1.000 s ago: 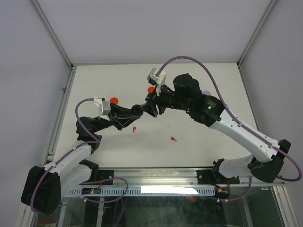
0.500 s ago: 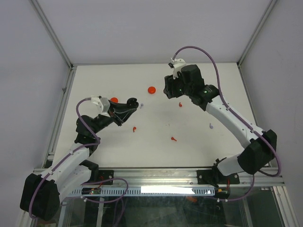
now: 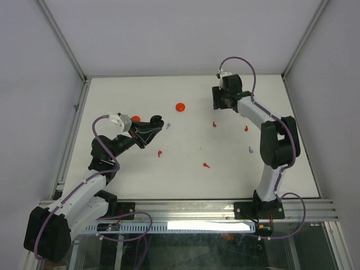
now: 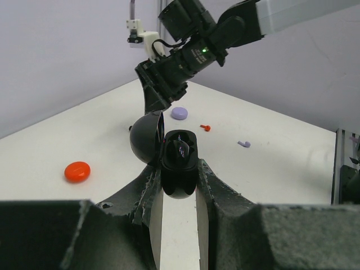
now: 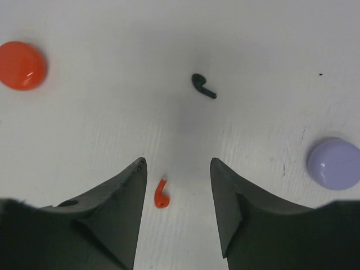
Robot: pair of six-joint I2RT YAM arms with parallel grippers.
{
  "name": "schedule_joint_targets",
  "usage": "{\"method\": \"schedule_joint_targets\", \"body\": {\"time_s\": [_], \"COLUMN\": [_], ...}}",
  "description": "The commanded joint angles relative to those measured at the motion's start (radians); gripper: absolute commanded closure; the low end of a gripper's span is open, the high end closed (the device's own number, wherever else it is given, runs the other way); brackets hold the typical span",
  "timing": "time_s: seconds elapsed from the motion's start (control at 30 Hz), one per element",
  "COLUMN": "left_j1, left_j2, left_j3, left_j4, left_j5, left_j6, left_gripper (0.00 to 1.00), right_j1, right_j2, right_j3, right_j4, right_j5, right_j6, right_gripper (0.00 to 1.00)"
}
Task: Insert the wireless bluetooth earbuds into the charging case
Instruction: Place the earbud in the charging case, then move the earbud to the center of the board.
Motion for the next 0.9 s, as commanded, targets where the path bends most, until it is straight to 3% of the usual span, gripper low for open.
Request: {"method": "schedule_joint_targets", "body": {"time_s": [0.0,0.37,0.87], "left_j1": [0.0,0.001,0.002], "left_j2": [0.003,0.031,0.053], "left_j3": [0.046,0.05,0.051], "left_j4": [0.021,0.022,0.021], "left_j5": [-0.012,0.005,0.009], "left_j6": [0.025,0.026,0.025], "left_gripper": [1.0,1.0,1.0], "right_j1": [-0.032,-0.066,-0.077], "right_j2": [0.097,0.354,0.498], "right_j3": [0.146,0.395,0.564], "right_j4": [0.078,-0.029,-0.183], "right_j5": [0.028,-0.05,-0.141], "right_j6": [-0.035,-0.156,-0.233], "right_gripper": [0.49,0.54,0.6]}}
